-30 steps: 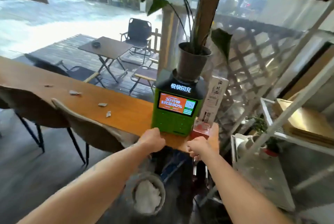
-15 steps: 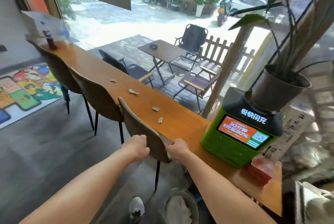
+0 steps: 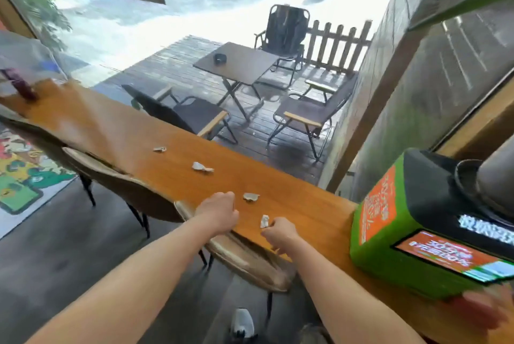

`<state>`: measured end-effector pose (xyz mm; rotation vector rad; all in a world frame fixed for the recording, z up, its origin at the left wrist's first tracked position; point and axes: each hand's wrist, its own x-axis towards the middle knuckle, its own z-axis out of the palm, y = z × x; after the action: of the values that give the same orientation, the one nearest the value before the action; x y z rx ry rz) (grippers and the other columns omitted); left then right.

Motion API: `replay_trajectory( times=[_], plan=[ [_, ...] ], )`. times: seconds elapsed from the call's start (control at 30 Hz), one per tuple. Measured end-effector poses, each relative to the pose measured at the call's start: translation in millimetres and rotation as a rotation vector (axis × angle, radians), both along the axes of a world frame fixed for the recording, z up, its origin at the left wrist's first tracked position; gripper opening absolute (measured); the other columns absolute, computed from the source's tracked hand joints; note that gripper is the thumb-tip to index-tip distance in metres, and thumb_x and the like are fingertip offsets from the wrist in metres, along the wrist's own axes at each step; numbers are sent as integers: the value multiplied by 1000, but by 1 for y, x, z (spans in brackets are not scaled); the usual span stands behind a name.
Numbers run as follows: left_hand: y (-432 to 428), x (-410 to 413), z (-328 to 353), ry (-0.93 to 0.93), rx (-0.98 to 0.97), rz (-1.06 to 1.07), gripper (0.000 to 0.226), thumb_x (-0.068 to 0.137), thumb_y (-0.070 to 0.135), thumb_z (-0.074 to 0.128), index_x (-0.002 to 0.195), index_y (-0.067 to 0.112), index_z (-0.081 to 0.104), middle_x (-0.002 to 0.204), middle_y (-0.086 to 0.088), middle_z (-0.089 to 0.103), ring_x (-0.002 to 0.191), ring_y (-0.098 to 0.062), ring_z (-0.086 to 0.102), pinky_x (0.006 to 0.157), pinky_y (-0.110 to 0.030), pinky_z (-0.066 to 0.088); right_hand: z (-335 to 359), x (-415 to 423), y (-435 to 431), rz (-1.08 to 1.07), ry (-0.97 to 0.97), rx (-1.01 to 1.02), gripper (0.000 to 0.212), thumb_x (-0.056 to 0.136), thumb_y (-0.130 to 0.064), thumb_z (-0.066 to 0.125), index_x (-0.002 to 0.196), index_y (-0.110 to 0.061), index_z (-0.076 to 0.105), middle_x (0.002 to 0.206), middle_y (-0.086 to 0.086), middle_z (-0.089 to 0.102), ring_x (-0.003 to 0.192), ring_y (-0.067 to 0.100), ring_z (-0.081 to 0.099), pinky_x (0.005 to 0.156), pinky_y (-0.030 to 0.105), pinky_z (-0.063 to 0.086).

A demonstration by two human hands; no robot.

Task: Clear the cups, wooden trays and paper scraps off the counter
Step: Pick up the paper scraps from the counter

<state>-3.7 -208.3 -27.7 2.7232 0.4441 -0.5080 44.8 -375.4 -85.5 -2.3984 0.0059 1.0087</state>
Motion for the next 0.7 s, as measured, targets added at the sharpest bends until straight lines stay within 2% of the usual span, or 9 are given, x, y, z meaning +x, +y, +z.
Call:
replay_trajectory(
  times=[0.13, 0.27, 0.33, 0.43, 0.6, 0.7],
  plan=[
    [27, 38, -22, 70, 31, -72, 12, 94, 33, 47, 98, 22, 50, 104, -2, 57, 92, -24, 55, 72, -37, 47, -14, 25, 10, -60, 67, -30, 24, 95, -30, 56, 109, -10, 57, 100, 12, 67, 88, 27, 70, 71, 37, 59],
    [36, 79, -51, 126, -9, -164, 12, 94, 29, 45, 100, 20, 49, 111, -5, 59, 98, -26, 56, 76, -39, 49, -38, 41, 20, -171, 119, -38, 18, 92, -29, 56, 101, -13, 54, 93, 10, 65, 82, 26, 70, 72, 38, 59],
    [37, 99, -69, 153, -33, -212, 23, 93, 28, 46, 112, 18, 52, 118, -7, 59, 106, -28, 57, 81, -40, 49, -51, 45, 27, -245, 147, -37, 19, 91, -27, 59, 102, -12, 54, 93, 10, 65, 74, 24, 64, 68, 36, 57],
    [41, 124, -92, 184, -61, -292, 39, 92, 28, 47, 130, 19, 48, 126, -7, 56, 113, -29, 57, 86, -40, 50, -66, 51, 39, -332, 172, -55, 29, 89, -26, 62, 114, -12, 55, 109, 12, 65, 87, 26, 62, 61, 31, 51],
    [60, 162, -132, 79, -104, -357, 16, 92, 31, 53, 106, 24, 54, 107, -3, 60, 97, -27, 60, 73, -37, 49, -86, 66, 63, -434, 87, -159, 35, 95, -25, 55, 126, -10, 52, 125, 13, 56, 111, 31, 55, 80, 31, 43],
    [65, 183, -151, 0, -115, -386, 21, 91, 40, 61, 107, 28, 55, 105, 2, 61, 89, -21, 61, 64, -32, 48, -95, 70, 73, -476, 20, -224, 39, 96, -28, 51, 133, -15, 47, 129, 13, 47, 115, 34, 50, 93, 37, 43]
  ],
)
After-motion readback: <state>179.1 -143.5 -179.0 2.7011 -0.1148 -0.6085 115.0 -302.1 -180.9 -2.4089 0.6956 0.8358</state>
